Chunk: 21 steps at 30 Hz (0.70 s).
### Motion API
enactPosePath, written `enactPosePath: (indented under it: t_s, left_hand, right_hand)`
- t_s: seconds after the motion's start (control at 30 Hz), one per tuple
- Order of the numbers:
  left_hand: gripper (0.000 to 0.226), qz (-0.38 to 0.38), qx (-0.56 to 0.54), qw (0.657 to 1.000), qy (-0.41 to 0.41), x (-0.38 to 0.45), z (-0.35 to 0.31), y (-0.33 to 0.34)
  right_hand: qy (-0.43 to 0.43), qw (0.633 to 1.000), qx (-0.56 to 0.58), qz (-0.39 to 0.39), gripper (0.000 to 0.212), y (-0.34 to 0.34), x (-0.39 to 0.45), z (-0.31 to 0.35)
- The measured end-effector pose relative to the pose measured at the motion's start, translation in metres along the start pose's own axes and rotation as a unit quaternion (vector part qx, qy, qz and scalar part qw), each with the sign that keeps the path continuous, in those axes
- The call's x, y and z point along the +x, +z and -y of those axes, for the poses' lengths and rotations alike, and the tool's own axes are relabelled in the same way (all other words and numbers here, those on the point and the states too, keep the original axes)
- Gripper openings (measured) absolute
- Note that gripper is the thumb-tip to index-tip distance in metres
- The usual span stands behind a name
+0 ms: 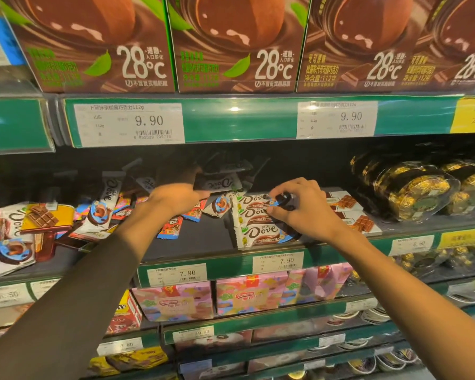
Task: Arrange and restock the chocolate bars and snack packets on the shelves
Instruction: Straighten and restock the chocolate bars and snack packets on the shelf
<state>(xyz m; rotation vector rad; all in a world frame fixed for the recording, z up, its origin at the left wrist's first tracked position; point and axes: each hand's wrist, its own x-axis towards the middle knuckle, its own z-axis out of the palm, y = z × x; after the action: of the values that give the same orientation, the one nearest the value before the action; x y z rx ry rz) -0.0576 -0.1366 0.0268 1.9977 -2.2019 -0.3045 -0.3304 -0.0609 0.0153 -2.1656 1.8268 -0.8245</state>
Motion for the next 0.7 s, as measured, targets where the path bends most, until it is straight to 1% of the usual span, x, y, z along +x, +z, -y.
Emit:
enactPosePath:
  t_s: [0.1, 0.2, 0.27, 0.33, 0.37, 0.4, 0.43, 0.47, 0.5, 0.53, 0.63, 0.7]
  left_hand:
    - [0.045, 0.005, 0.021, 1.0, -0.015, 0.0, -0.002, -0.005]
    - [0.034, 0.028, 0.0, 0.998, -0.062, -0.008, -0.008, -0.011]
    - [0.028, 0.008, -0.049, 0.996, -0.074, -0.011, -0.008, -0.016]
    - [0.025, -0.04, -0.161, 0.983, -0.081, -0.016, -0.008, -0.019]
    - [0.024, -0.062, -0.252, 0.961, -0.092, -0.023, -0.012, -0.021]
    - [0.025, -0.071, -0.356, 0.925, -0.112, -0.032, -0.016, -0.022]
    - [0.024, -0.065, -0.455, 0.879, -0.128, -0.044, -0.025, -0.025]
    - [0.025, -0.045, -0.525, 0.84, -0.13, -0.054, -0.032, -0.026]
    - [0.027, -0.024, -0.565, 0.817, -0.113, -0.063, -0.041, -0.026]
    - [0.029, -0.01, -0.588, 0.804, -0.089, -0.068, -0.047, -0.024]
    - [0.023, 0.006, -0.627, 0.778, -0.039, -0.08, -0.066, -0.018]
    - [0.024, 0.015, -0.655, 0.755, -0.03, -0.085, -0.074, -0.012]
  right_hand:
    - [0.006, 0.999, 0.034, -0.011, 0.022, -0.003, 0.002, 0.007]
    - [0.003, 0.997, 0.072, -0.003, 0.018, -0.004, 0.005, 0.014]
    - [0.004, 0.995, 0.098, -0.009, 0.016, -0.004, 0.006, 0.018]
    - [0.01, 0.988, 0.152, -0.02, 0.016, -0.006, 0.007, 0.024]
    - [0.018, 0.982, 0.188, -0.017, 0.019, -0.007, 0.008, 0.028]
    - [0.028, 0.974, 0.223, -0.004, 0.023, -0.009, 0.008, 0.033]
    - [0.038, 0.966, 0.255, 0.016, 0.028, -0.01, 0.008, 0.038]
    - [0.044, 0.957, 0.284, 0.036, 0.033, -0.011, 0.008, 0.043]
    - [0.048, 0.949, 0.308, 0.051, 0.035, -0.012, 0.008, 0.047]
    - [0.049, 0.941, 0.329, 0.062, 0.035, -0.012, 0.009, 0.051]
    - [0.052, 0.914, 0.393, 0.087, 0.024, -0.016, 0.007, 0.059]
    - [0.054, 0.908, 0.405, 0.095, 0.018, -0.018, 0.005, 0.059]
